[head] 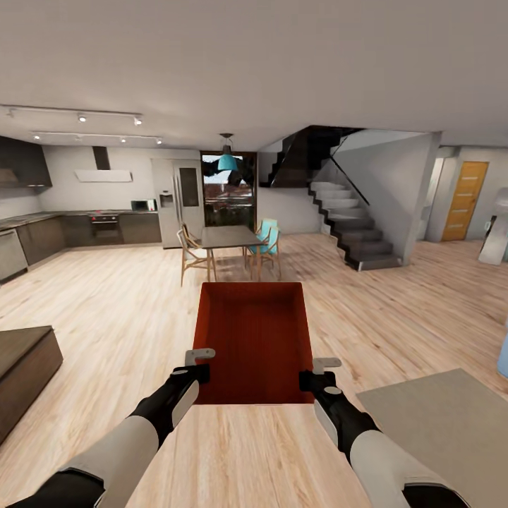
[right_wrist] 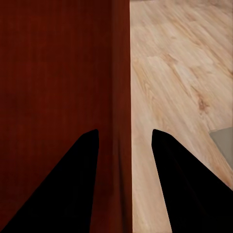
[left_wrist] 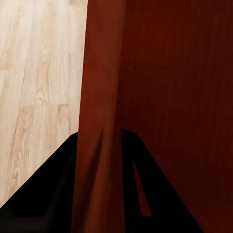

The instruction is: Move the two storage containers from the living room to the garage. In the garage, place one container on the floor and stack the other container on top of it (either order is fine).

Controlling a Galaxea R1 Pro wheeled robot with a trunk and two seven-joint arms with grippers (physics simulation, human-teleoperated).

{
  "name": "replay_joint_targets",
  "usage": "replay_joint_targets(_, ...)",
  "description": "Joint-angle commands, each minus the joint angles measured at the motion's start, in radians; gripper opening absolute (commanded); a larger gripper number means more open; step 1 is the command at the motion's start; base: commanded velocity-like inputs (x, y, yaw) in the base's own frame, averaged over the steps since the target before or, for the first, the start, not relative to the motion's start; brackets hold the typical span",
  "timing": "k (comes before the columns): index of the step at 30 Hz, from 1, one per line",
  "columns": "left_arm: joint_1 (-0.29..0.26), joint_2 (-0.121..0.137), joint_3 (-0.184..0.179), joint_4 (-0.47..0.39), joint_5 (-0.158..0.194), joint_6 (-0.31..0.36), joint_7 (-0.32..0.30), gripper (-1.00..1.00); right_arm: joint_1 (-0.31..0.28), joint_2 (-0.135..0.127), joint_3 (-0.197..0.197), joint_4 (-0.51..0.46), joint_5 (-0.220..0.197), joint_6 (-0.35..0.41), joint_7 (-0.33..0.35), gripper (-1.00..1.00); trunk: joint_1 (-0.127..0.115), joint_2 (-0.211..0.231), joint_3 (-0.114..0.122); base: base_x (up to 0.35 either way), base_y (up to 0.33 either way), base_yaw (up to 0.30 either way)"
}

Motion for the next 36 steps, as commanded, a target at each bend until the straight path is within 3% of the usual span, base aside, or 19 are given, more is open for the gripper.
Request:
replay_joint_targets(1, 0.0, 0.001, 0.004, 0.0, -0.003, 0.008, 0.015, -1.0, -0.001, 0.001, -0.023, -0.005, 0.02, 0.002, -0.003, -1.0, 0.001, -0.001, 0.0, 0.323, 0.0, 0.0)
replay_joint_targets(36, 0.0, 0.001, 0.004, 0.0, -0.004, 0.008, 0.015, -1.0, -0.001, 0.001, -0.023, -0.005, 0.02, 0.004, -0.003, -1.0, 0.001, -0.001, 0.0, 0.323, 0.0, 0.0)
